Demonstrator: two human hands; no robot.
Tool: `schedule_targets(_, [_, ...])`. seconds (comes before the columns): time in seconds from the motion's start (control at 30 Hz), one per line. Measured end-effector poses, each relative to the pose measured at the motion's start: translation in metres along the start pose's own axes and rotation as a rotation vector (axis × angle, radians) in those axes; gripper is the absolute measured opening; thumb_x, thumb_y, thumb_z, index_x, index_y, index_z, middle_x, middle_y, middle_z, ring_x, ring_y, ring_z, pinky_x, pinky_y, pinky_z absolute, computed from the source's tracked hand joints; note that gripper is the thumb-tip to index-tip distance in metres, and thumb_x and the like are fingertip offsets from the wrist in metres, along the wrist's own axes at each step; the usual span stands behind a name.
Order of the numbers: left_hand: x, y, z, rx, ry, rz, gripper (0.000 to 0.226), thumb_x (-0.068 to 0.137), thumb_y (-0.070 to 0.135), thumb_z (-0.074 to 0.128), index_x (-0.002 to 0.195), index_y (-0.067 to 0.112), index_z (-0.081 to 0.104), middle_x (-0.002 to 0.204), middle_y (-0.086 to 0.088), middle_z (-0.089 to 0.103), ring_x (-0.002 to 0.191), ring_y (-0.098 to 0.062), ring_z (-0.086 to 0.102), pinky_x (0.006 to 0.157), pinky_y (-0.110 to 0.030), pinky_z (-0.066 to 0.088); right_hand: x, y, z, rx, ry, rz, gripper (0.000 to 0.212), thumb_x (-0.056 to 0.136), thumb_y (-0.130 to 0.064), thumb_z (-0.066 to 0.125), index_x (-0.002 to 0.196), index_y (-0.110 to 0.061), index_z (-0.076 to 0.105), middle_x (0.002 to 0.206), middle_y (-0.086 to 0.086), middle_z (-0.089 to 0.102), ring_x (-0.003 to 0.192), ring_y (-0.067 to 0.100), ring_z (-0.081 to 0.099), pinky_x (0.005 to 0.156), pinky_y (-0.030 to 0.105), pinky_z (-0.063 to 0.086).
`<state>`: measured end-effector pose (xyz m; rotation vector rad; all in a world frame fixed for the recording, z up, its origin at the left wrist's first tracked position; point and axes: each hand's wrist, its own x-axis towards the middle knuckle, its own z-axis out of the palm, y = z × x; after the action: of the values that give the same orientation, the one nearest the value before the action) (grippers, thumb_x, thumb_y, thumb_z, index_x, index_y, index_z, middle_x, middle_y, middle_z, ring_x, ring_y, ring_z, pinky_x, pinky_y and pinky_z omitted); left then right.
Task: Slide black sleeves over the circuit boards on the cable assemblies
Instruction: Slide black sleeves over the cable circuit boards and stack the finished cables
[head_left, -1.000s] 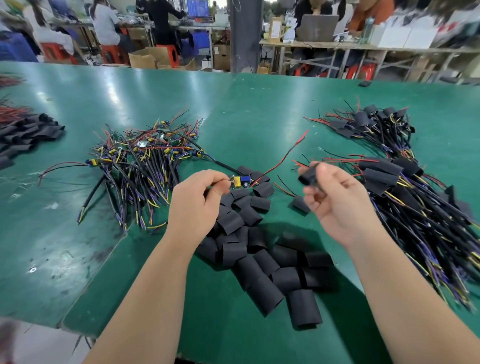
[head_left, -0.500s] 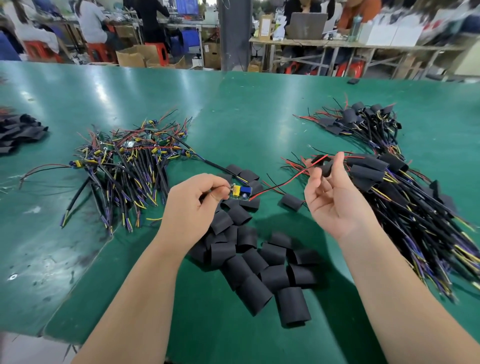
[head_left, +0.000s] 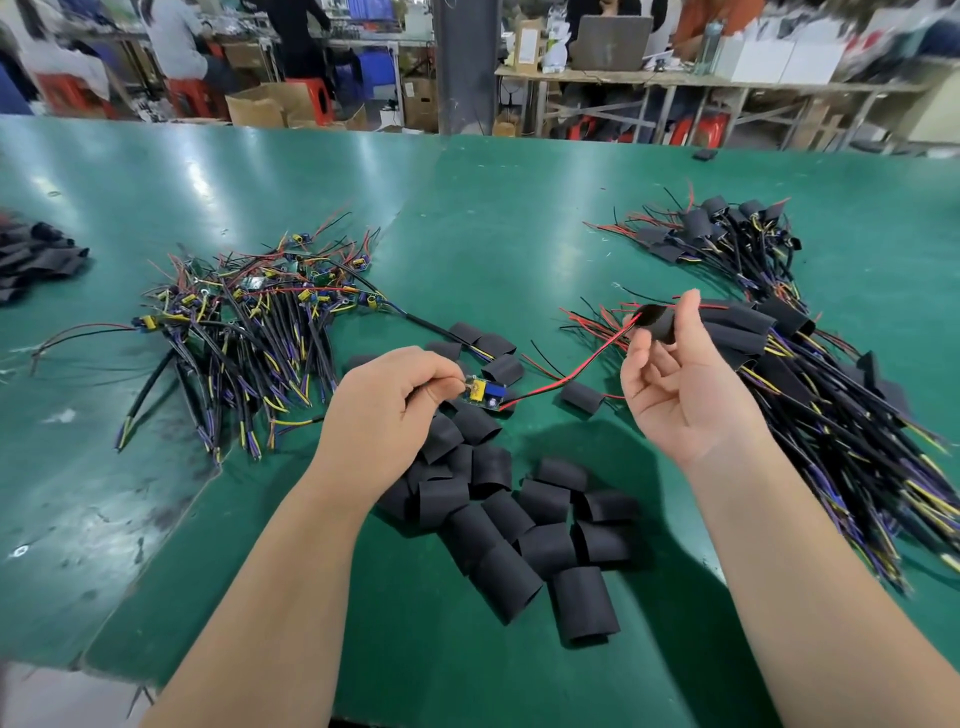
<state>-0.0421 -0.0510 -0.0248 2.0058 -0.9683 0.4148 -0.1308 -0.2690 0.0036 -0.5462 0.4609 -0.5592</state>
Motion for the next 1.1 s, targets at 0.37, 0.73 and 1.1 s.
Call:
schedule_targets(0.37, [0.001,0.002,0.001,0.020,-0.002,0.026,0.015,0.088,0.020,0.057,0.085,0.013,0.070,0.078,0.008,0.063,0.073,-0.008,0.054,0.067,-0.029,0.044,0.002,0.003,-0.002,-0.180,0.016,0.045,0.033,0.079,-0.038,0.073,0.071,-0.010,0.058,0.060,0.002,0.064,0.046,0.008,0.054,0.044,0.015,0.044])
schedule_targets(0.73, [0.001,0.000,0.001,0.031,0.061,0.016,0.013,0.090,0.014,0.057,0.085,0.009,0.068,0.079,0.006,0.063,0.076,-0.009,0.055,0.071,-0.022,0.042,0.000,0.000,0.001,-0.220,-0.152,-0.013,0.035,0.065,-0.044,0.071,0.080,-0.013,0.064,0.063,-0.002,0.055,0.042,0.005,0.039,0.043,0.015,0.037])
schedule_targets(1.1, [0.000,0.008,0.004,-0.055,0.036,-0.017,0.013,0.092,0.013,0.059,0.083,0.014,0.067,0.074,0.020,0.059,0.067,0.009,0.051,0.062,-0.005,0.034,-0.011,0.020,0.003,-0.164,-0.373,0.068,0.024,0.072,-0.014,0.067,0.094,-0.012,0.059,0.088,0.006,0.074,0.058,0.003,0.056,0.058,0.012,0.047])
